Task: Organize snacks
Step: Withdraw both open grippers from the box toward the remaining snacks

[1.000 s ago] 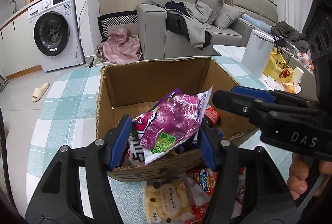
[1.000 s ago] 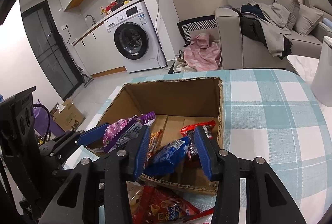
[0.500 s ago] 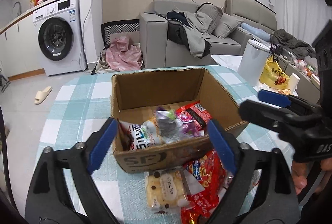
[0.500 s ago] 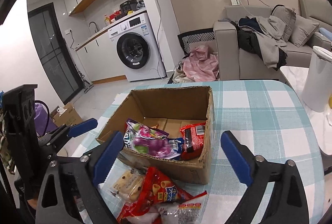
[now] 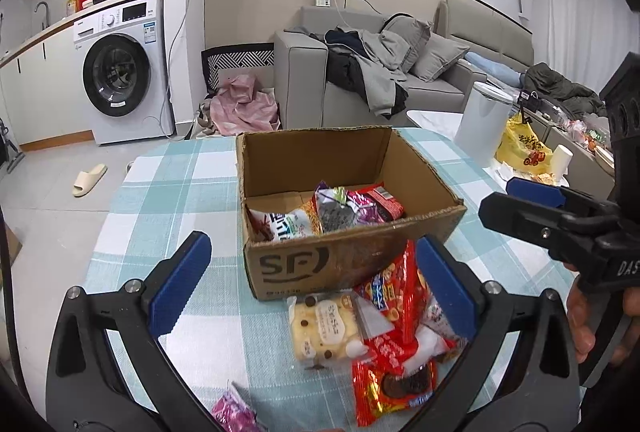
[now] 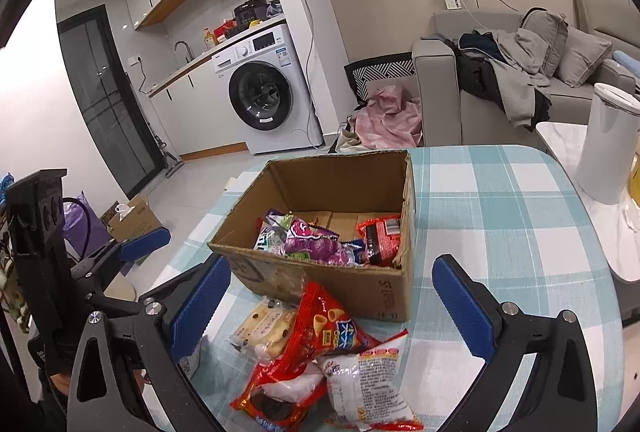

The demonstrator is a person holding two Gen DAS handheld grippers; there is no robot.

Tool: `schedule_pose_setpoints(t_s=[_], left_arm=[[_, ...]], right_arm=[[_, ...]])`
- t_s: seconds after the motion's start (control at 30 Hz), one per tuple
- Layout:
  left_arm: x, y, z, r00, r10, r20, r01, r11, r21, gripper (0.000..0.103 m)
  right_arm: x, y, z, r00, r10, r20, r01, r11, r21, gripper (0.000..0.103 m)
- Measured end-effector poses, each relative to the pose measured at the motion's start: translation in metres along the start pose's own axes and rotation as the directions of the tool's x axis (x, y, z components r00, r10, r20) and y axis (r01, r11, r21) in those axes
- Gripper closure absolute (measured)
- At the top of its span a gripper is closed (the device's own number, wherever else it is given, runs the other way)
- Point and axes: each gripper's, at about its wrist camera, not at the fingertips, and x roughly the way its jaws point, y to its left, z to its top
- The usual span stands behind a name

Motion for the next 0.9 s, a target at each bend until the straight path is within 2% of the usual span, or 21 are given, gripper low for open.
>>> schedule_pose_setpoints(t_s=[0.3, 0.9], left_arm=[[-0.032, 0.001, -0.016, 1.000, -0.006, 0.013, 0.006, 1.000, -0.005, 0.001], [-0.040, 0.005, -0.046, 1.000, -0.003, -0.016, 0.003, 1.000, -0.015, 0.001]], right_arm=[[-0.017, 0.003, -0.013, 1.000, -0.008, 0.014, 0.008, 1.000, -0.002, 0.000], [-0.031, -0.002, -0.046, 1.000, -0.029, -0.007, 0.029, 0.999, -0.018, 0.000]])
